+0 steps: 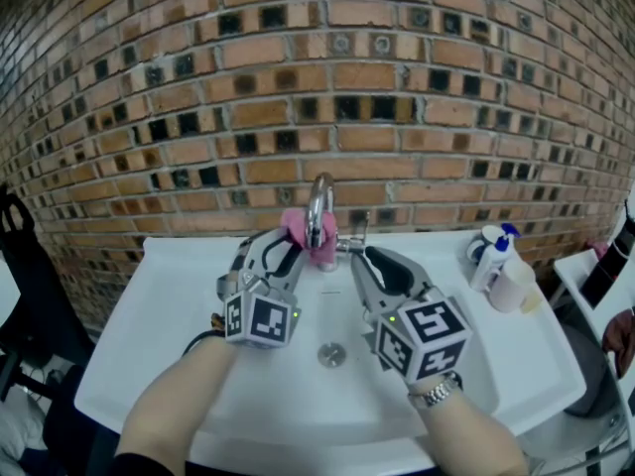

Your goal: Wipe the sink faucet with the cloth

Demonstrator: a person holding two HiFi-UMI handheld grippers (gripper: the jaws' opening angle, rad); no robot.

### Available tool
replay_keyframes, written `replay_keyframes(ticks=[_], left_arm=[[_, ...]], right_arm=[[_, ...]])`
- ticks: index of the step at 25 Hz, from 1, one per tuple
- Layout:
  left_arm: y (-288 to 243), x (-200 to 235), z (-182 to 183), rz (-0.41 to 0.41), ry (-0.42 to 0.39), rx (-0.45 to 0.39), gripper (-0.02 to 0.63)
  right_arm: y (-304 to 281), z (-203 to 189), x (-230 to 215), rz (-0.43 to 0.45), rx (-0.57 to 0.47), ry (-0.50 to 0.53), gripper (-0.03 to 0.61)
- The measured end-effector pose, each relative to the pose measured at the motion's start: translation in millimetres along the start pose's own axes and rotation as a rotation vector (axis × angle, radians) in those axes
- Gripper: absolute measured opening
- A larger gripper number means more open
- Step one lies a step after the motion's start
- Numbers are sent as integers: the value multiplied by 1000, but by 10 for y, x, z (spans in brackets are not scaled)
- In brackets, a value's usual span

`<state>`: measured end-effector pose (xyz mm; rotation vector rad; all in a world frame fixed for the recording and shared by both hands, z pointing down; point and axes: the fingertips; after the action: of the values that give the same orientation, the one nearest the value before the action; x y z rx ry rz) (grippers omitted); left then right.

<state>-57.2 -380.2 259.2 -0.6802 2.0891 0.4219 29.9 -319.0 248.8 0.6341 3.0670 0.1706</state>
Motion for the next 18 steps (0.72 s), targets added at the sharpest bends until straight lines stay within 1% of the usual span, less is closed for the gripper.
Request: replay_keyframes(ticks=[4,9,18], left_arm=[[-21,115,109,22,-43,-29,81],[-63,298,250,47,-72,-65,81],[-265,390,331,27,-67,-82,82]], right_arm=[[-2,-7,-3,4,0,0,91],[-8,-5,-23,0,-1,-3,91],[-3,-8,-41,-15,4,-6,91]])
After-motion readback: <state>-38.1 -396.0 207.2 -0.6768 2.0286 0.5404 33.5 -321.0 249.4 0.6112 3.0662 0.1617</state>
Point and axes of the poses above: the fingertips, and each gripper's own axes: y backward along the fingers, x to its left, z out of its top, and after that the axes turned 11 degrees about -z, right-handed
